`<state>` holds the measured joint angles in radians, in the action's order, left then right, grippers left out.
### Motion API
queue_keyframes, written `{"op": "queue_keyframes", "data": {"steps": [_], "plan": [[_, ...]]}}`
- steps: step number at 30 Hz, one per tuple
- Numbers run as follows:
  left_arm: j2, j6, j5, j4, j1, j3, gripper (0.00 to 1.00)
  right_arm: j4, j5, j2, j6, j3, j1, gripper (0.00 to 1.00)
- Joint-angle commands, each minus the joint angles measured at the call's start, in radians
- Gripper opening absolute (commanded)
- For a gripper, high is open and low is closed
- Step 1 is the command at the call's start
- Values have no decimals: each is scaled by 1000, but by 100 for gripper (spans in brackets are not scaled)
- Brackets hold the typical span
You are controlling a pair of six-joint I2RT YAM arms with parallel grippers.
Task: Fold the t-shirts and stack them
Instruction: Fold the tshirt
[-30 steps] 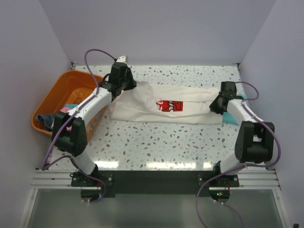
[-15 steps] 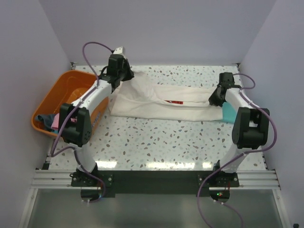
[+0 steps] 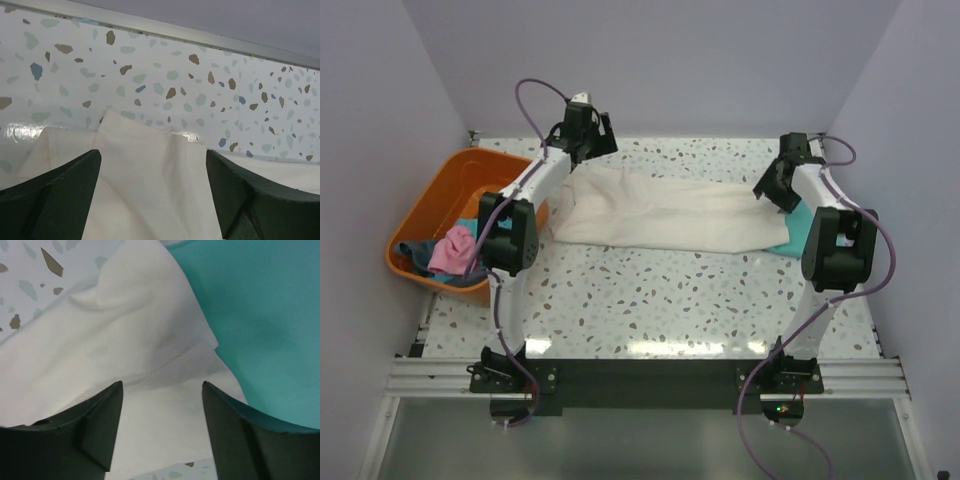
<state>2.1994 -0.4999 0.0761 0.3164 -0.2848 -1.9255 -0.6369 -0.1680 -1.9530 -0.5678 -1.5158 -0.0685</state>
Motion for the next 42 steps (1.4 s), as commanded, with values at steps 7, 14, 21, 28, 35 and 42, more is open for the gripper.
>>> {"op": "queue_keyframes", "data": {"steps": [7,14,21,28,35,42], "plan": [[-188,-48,-1,24,13,107,100,-27,-35,89,46,-70,4,99],[-279,-69,-70,-10,-77,325,100,69,93,146,156,72,102,99],[-277,-150,-98,-20,-100,514,100,68,110,-1,195,19,234,99],[-149,-175,-3,45,-93,491,100,101,114,-29,123,129,308,99],[61,-150,-10,73,-65,255,100,218,123,161,-23,491,407,99],[328,-111,-142,95,-65,-152,100,407,208,331,-377,828,733,99]]}}
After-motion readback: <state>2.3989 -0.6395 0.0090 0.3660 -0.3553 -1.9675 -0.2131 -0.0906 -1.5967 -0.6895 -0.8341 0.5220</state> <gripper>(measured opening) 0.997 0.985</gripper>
